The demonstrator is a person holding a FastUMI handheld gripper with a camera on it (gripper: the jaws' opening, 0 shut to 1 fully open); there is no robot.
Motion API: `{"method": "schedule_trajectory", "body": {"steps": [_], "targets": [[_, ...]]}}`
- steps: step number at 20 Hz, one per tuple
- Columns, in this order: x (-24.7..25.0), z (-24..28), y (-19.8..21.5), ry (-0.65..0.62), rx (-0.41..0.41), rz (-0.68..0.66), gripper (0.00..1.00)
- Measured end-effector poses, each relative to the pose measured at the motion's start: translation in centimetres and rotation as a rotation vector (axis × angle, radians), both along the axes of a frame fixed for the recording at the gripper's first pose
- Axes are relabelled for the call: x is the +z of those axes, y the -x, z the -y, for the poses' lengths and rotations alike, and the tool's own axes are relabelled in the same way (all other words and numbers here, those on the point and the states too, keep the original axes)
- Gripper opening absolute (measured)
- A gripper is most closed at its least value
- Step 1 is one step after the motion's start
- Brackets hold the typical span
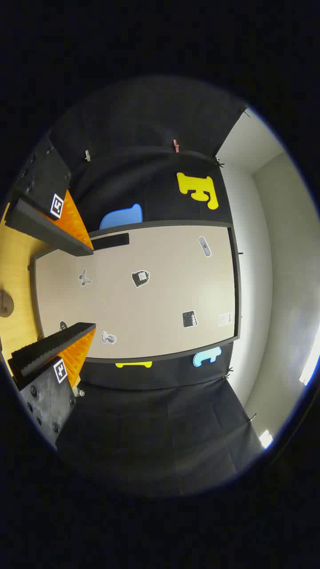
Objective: Open the shoe cabinet door, grab the shoes and put them into the shoe cabinet, then close the shoe cabinet door.
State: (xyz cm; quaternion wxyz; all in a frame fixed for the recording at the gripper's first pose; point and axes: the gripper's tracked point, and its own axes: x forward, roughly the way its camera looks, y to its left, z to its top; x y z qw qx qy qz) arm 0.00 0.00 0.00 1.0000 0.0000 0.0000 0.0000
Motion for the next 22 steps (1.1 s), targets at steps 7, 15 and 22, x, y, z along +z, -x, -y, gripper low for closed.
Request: {"method": "schedule_trajectory", "body": {"steps": [7,15,22], "targets": [[-0.3,-0.1,-0.2,0.013,-0.008,-0.012,0.98],[-0.7,-0.7,-0.8,0.020,-0.001,-0.017,0.98],[-2.3,-4.1,-3.2,0.017,0.052,-0.039,0.98]]}}
